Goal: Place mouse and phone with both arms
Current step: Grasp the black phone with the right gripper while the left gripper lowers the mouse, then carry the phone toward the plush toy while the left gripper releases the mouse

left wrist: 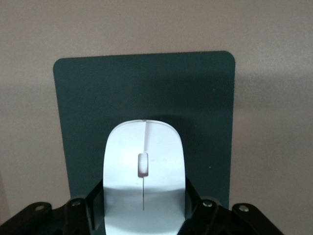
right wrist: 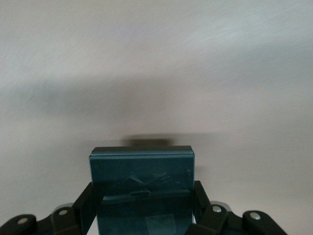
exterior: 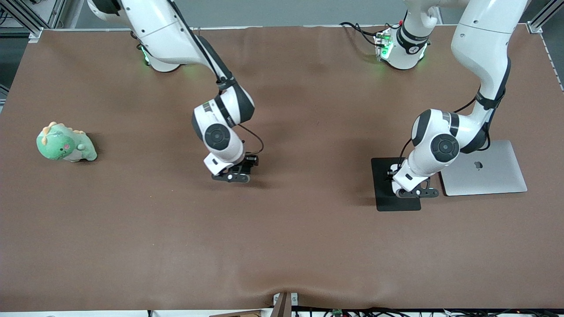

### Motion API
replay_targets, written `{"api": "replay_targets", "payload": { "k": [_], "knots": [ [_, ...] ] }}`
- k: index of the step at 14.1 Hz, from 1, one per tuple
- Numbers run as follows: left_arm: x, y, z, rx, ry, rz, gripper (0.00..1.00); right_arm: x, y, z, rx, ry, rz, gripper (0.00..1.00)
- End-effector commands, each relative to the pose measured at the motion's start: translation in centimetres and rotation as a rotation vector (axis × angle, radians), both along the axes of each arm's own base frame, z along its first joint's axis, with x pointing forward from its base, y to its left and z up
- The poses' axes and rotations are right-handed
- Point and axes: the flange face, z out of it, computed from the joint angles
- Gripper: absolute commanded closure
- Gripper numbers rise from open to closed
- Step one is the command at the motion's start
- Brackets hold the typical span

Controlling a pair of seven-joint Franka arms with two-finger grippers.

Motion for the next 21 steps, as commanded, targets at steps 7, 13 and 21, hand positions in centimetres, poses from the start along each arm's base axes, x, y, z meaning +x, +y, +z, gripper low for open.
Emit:
{"api": "replay_targets", "payload": {
  "k": [7, 13, 21],
  "knots": [
    [1.4, 0.1, -2.3, 0.006, 0.007, -0.019, 0.73, 0.3, -13.8, 4.0, 0.028, 0.040, -0.064, 1.00],
    [1.3, 0.0, -2.7, 0.006, 0.013, -0.029, 0.00, -2.0, -21.0, 3.4, -0.058, 0.030, -0.009, 1.00],
    [2.3, -0.2, 6.3, 0.030, 0.010, -0.019, 0.00, -3.7, -32.2, 0.9, -0.009, 0.014, 0.108, 1.00]
  ]
}}
